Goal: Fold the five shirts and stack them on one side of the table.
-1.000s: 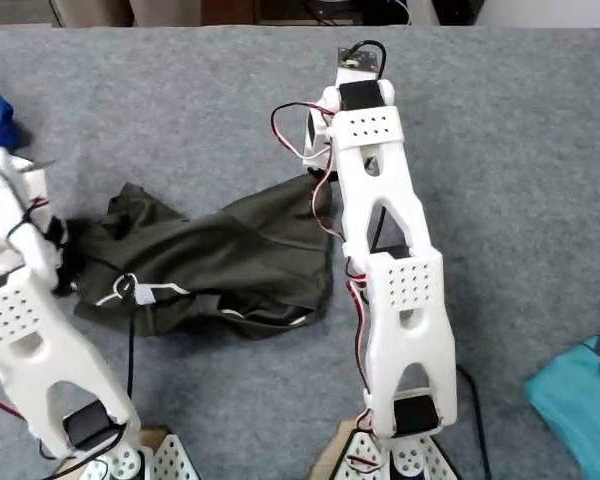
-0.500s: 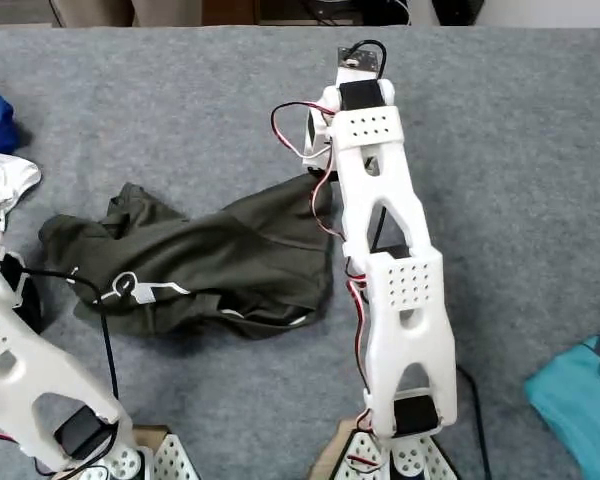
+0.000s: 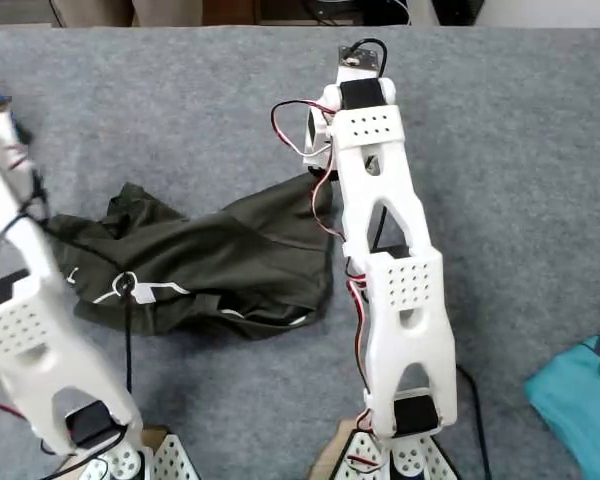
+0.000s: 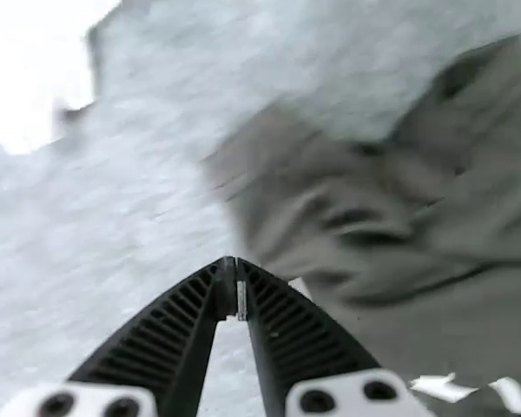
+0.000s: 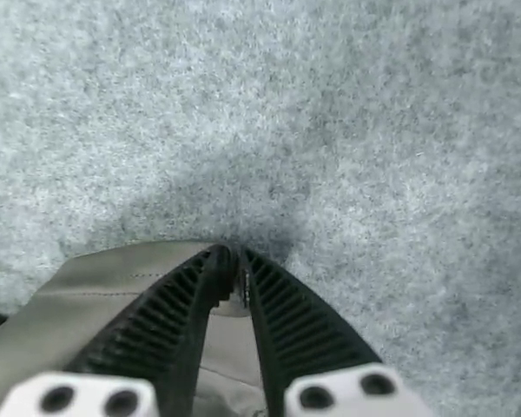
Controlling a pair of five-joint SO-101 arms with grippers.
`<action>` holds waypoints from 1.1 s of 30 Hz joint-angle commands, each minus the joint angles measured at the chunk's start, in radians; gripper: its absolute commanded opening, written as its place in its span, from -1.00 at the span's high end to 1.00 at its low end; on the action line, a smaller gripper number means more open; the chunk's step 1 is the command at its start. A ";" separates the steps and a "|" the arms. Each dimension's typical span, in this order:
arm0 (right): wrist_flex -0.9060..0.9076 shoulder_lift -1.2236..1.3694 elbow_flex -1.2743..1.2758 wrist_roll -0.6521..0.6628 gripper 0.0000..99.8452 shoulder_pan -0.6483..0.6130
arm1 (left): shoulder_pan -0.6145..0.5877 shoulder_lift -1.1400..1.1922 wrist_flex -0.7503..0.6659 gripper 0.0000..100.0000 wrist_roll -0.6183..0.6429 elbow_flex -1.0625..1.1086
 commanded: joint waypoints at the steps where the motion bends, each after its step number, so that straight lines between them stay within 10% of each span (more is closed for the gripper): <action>1: 0.006 -0.004 -0.042 -0.006 0.99 0.013 | 0.074 0.058 -0.025 0.95 0.107 -0.077; 10: 0.002 0.004 -0.041 -0.006 0.99 0.010 | 0.026 0.323 0.000 0.38 0.239 -0.293; 17: -0.026 0.067 -0.050 -0.006 0.99 0.010 | 0.006 0.344 0.012 0.96 0.216 -0.302; 25: -0.025 0.064 -0.051 -0.008 0.99 0.008 | -0.063 0.318 0.015 0.96 0.206 -0.279; 33: 0.077 0.068 -0.177 -0.008 0.99 -0.013 | -0.120 0.022 0.015 0.96 -0.084 0.008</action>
